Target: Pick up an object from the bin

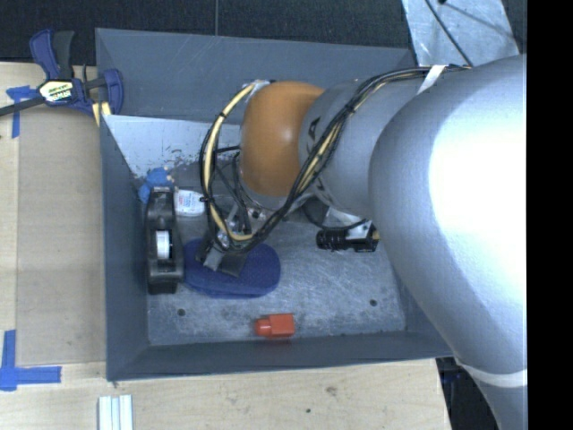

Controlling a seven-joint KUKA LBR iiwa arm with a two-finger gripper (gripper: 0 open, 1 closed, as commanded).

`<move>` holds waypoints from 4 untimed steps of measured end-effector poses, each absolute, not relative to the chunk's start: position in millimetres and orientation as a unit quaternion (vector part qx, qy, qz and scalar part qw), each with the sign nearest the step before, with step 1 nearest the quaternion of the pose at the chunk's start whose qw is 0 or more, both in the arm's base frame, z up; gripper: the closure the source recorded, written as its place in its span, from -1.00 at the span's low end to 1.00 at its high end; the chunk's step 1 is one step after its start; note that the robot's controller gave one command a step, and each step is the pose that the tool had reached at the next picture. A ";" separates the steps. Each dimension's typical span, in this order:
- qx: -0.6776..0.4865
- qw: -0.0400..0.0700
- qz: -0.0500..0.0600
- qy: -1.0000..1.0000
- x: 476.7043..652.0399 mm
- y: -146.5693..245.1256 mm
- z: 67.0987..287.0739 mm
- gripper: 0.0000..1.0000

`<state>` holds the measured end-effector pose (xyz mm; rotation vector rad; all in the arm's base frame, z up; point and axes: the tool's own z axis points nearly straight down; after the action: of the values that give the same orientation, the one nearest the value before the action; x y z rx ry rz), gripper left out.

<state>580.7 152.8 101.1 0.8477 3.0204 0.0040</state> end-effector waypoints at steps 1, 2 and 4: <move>0.327 0.003 0.001 0.945 586.1 123.2 114.3 -1.00; 0.422 0.001 0.003 0.907 604.8 112.0 71.5 -1.00; 0.420 0.006 0.005 0.908 608.0 112.1 75.1 1.00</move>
Offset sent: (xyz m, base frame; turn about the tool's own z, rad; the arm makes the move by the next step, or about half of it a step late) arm 0.0042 -0.0287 0.0128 0.1215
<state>608.0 112.1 75.1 1.3144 2.8405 0.0162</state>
